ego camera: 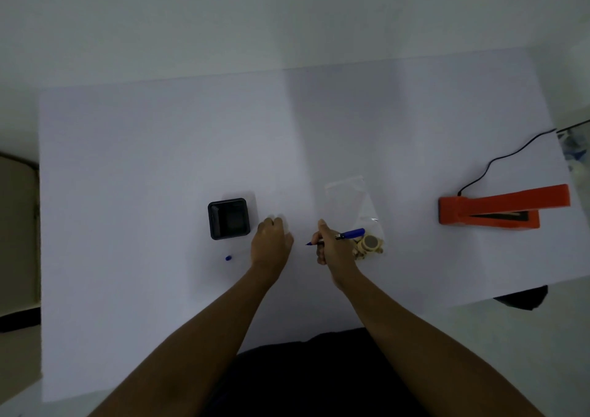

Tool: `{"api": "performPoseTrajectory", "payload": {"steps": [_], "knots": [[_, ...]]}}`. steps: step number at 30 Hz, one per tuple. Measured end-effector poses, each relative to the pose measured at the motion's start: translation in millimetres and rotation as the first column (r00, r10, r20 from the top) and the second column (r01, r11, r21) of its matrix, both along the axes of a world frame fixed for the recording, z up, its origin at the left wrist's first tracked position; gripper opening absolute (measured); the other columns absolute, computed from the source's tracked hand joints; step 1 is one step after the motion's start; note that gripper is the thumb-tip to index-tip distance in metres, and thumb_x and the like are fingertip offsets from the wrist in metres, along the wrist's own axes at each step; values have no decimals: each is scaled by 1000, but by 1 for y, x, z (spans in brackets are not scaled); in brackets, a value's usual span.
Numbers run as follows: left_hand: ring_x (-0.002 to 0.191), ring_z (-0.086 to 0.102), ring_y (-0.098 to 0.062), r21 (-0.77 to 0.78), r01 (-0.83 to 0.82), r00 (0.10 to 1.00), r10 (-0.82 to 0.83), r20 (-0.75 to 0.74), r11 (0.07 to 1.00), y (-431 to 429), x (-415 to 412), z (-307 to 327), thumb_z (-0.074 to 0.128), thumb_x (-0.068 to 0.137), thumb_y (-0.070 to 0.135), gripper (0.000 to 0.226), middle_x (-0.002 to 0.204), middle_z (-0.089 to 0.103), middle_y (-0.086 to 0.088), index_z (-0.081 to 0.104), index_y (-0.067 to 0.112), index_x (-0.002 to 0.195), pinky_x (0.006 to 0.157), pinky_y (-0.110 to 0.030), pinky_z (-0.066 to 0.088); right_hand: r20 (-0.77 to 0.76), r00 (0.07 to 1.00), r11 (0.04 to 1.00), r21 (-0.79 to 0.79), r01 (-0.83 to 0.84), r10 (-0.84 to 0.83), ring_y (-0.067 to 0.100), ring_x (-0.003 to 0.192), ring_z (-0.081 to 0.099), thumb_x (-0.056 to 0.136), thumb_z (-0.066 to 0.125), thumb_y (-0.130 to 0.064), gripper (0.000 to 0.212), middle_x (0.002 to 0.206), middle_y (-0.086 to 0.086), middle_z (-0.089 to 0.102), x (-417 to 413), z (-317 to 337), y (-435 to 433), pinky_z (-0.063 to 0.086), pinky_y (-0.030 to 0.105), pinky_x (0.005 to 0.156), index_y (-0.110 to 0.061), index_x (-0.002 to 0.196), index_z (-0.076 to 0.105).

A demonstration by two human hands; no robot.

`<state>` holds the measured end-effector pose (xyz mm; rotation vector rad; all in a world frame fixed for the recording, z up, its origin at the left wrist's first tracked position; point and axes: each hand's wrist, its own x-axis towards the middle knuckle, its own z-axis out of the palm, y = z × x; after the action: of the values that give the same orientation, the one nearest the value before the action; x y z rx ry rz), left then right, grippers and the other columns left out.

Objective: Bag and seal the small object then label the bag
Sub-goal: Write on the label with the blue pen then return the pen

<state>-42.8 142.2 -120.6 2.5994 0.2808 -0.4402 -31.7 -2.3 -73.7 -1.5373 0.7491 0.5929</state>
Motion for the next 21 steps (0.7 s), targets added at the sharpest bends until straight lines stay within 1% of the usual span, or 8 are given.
{"api": "performPoseTrajectory", "payload": {"steps": [5, 9, 12, 17, 19, 21], "knots": [[81, 57, -21, 20, 24, 1000, -24, 8, 1000, 2, -1, -1, 51, 94, 19, 15, 91, 62, -10, 60, 7, 96, 70, -28, 50, 5, 1000, 1000, 24, -13, 13, 10, 38, 34, 101, 49, -40, 50, 46, 2, 37, 2, 4, 4, 29, 22, 42, -12, 61, 59], [85, 59, -24, 52, 76, 997, -78, 19, 996, 3, -4, -4, 50, 95, 17, 17, 90, 64, -11, 63, 7, 96, 75, -32, 54, 29, 1000, 1000, 30, 5, -6, 12, 41, 32, 102, 50, -35, 46, 49, 4, 37, 4, 3, 5, 28, 24, 43, -11, 64, 60], [84, 58, -24, 89, 102, 995, -103, 7, 991, 1, -6, -2, 49, 95, 18, 17, 87, 63, -9, 61, 9, 87, 73, -35, 54, 53, 999, 999, 39, 10, -12, 13, 43, 33, 102, 50, -30, 41, 51, 5, 39, 4, 1, 5, 27, 23, 42, -10, 68, 61], [83, 58, -23, 105, 119, 993, -119, -10, 987, 0, -9, 3, 50, 94, 20, 16, 86, 63, -8, 61, 10, 87, 74, -37, 54, 89, 996, 1000, -1, -27, 27, 11, 46, 43, 102, 51, -28, 32, 56, 5, 47, 1, 1, 6, 33, 23, 42, -7, 81, 63], [82, 58, -23, 92, 112, 994, -112, -9, 989, 1, -11, 5, 50, 93, 21, 16, 85, 63, -7, 61, 11, 88, 74, -37, 54, 115, 992, 997, -52, -53, 59, 12, 53, 51, 101, 53, -25, 26, 63, 6, 55, -1, 1, 7, 40, 23, 46, -4, 89, 64], [80, 57, -21, 65, 95, 996, -94, -6, 993, 1, -11, 8, 50, 93, 21, 16, 83, 62, -6, 61, 11, 86, 73, -36, 54, 151, 984, 993, -91, -80, 93, 14, 64, 60, 99, 56, -21, 19, 73, 7, 63, -3, 0, 7, 47, 26, 52, -5, 98, 65]]}}
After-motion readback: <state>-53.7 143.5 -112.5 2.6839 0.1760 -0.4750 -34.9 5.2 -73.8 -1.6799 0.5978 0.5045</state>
